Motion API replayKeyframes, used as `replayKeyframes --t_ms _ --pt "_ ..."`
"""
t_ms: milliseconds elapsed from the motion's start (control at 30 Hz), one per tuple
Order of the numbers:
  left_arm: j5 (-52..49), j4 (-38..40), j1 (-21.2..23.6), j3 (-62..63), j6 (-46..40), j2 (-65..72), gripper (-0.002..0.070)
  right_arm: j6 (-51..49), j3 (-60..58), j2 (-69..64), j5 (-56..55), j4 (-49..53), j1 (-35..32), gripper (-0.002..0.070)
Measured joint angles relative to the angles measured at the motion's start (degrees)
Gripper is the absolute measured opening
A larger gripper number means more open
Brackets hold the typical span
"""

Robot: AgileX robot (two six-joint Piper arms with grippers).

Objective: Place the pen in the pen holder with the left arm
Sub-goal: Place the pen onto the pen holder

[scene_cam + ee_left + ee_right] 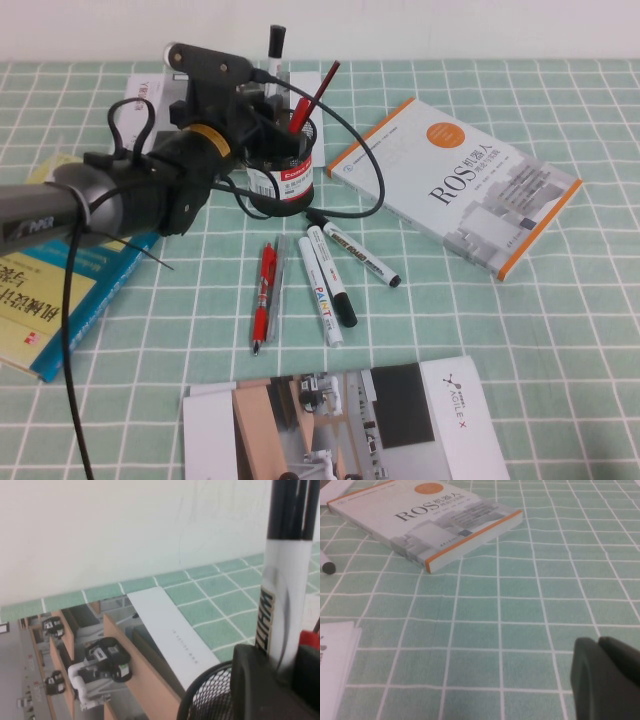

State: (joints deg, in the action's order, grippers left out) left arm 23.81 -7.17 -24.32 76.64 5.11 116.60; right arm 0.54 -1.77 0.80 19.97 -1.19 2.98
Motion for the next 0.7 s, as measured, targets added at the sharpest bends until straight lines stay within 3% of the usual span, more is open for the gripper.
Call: replayKeyframes --t_ms 133,300,400,600,700 --pt "-0.9 0.0 0.0 0.0 -0.4 0.4 0.0131 0.0 0.0 0.0 0.0 0.0 0.0 -0.002" --pt "-1.3 0.0 0.0 0.0 -0.8 0.6 0.027 0.0 0.0 0.0 0.0 0.0 0.0 -0.002" --pt "-1.4 0.0 0.0 0.0 -1.9 0.6 0.0319 0.0 0.0 0.0 0.0 0.0 0.0 -0.002" --pt "-6.5 2.2 0.0 0.0 -5.1 -1.6 0.0337 0.0 0.0 0.0 0.0 0.0 0.0 -0.002" --pt "-12.9 2.7 0.0 0.0 -5.9 -6.8 0.0309 0.0 0.0 0.0 0.0 0.0 0.0 -0.002"
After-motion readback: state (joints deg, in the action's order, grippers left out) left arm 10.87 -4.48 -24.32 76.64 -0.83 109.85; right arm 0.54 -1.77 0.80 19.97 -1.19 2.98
